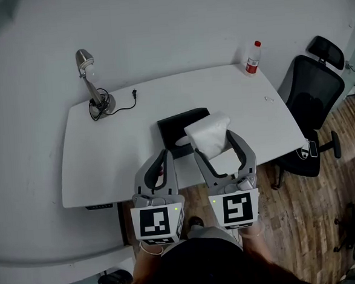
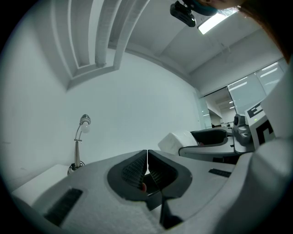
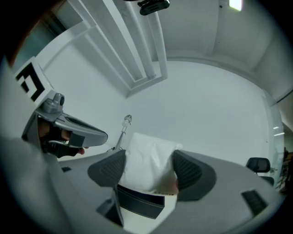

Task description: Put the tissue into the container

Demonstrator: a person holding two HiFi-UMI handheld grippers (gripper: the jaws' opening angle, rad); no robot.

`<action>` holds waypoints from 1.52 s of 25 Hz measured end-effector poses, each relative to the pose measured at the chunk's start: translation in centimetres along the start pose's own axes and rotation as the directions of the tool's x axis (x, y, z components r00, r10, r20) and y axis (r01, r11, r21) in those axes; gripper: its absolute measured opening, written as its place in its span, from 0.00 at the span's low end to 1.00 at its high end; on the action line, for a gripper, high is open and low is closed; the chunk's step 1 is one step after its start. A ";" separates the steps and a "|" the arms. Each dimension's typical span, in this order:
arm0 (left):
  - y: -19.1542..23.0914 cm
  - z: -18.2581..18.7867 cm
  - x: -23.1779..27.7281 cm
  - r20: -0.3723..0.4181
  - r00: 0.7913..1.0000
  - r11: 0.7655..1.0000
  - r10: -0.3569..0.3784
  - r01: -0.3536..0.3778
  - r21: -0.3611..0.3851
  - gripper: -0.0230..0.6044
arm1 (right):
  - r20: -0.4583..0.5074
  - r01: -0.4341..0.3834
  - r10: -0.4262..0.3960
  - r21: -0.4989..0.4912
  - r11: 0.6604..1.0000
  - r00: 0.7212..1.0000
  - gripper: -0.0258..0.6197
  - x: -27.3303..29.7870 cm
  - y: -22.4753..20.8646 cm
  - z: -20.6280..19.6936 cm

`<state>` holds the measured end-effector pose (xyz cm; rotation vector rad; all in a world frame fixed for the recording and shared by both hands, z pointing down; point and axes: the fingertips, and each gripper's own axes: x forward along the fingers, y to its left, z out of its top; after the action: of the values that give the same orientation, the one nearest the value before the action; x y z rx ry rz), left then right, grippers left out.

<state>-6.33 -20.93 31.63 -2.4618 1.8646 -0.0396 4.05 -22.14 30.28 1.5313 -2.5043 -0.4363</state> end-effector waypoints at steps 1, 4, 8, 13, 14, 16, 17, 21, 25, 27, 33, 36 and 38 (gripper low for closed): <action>0.1 0.1 0.2 0.003 1.000 1.000 0.009 -0.009 0.002 0.08 | -0.003 -0.007 0.007 0.002 1.000 1.000 0.57 0.3 -0.1 -0.2; 0.3 0.1 0.6 -0.003 1.000 1.000 0.025 -0.025 0.004 0.08 | -0.010 -0.020 0.020 0.008 1.000 1.000 0.57 1.2 -0.4 -0.5; 0.6 -0.5 0.6 -0.025 0.999 0.999 0.035 -0.035 0.000 0.08 | -0.026 -0.034 0.035 0.015 0.999 0.999 0.57 2.0 -0.5 -1.3; 1.0 -0.6 1.4 -0.038 0.999 0.999 0.024 -0.025 -0.025 0.08 | -0.025 -0.029 0.030 0.033 0.999 0.999 0.57 3.2 -0.4 -1.9; 1.1 -0.5 1.6 -0.039 0.999 0.999 0.020 -0.022 -0.032 0.08 | -0.029 -0.027 0.028 0.032 0.999 0.999 0.57 3.4 -0.4 -1.9; 1.4 -0.3 2.1 -0.040 0.999 0.999 0.010 -0.011 -0.033 0.08 | -0.044 -0.022 0.024 0.027 0.999 0.999 0.57 4.1 -0.4 -2.0; 1.7 -0.2 2.4 -0.039 0.999 0.999 0.004 -0.006 -0.032 0.08 | -0.051 -0.019 0.021 0.025 0.999 0.998 0.57 4.5 -0.4 -2.0; 3.3 -0.2 3.5 -0.033 0.999 0.999 0.001 -0.003 -0.035 0.08 | -0.079 -0.018 0.021 0.028 0.999 0.997 0.57 6.1 -0.3 -2.5; 4.2 -1.0 4.8 -0.035 0.999 0.999 -0.012 0.011 -0.031 0.08 | -0.109 -0.028 0.032 0.039 0.999 0.994 0.57 7.6 -0.2 -3.1; 4.4 -1.1 5.4 -0.038 0.999 0.999 -0.018 0.016 -0.046 0.08 | -0.124 -0.034 0.037 0.031 0.999 0.992 0.57 8.4 -0.1 -3.5; 5.1 -2.0 7.2 -0.044 0.998 0.998 -0.040 0.037 -0.054 0.08 | -0.188 -0.053 0.056 0.025 0.998 0.981 0.57 10.0 0.3 -5.1; 5.6 -2.1 7.9 -0.039 0.998 0.997 -0.043 0.040 -0.068 0.08 | -0.223 -0.055 0.061 0.030 0.998 0.973 0.57 10.7 0.4 -6.1; 5.9 -2.2 8.4 -0.040 0.998 0.997 -0.040 0.037 -0.072 0.08 | -0.241 -0.061 0.067 0.033 0.998 0.968 0.57 11.1 0.6 -6.6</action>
<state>-9.86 -30.62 33.38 -2.5635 1.8666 -0.0262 0.48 -32.76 36.68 1.4122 -2.3694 -0.1948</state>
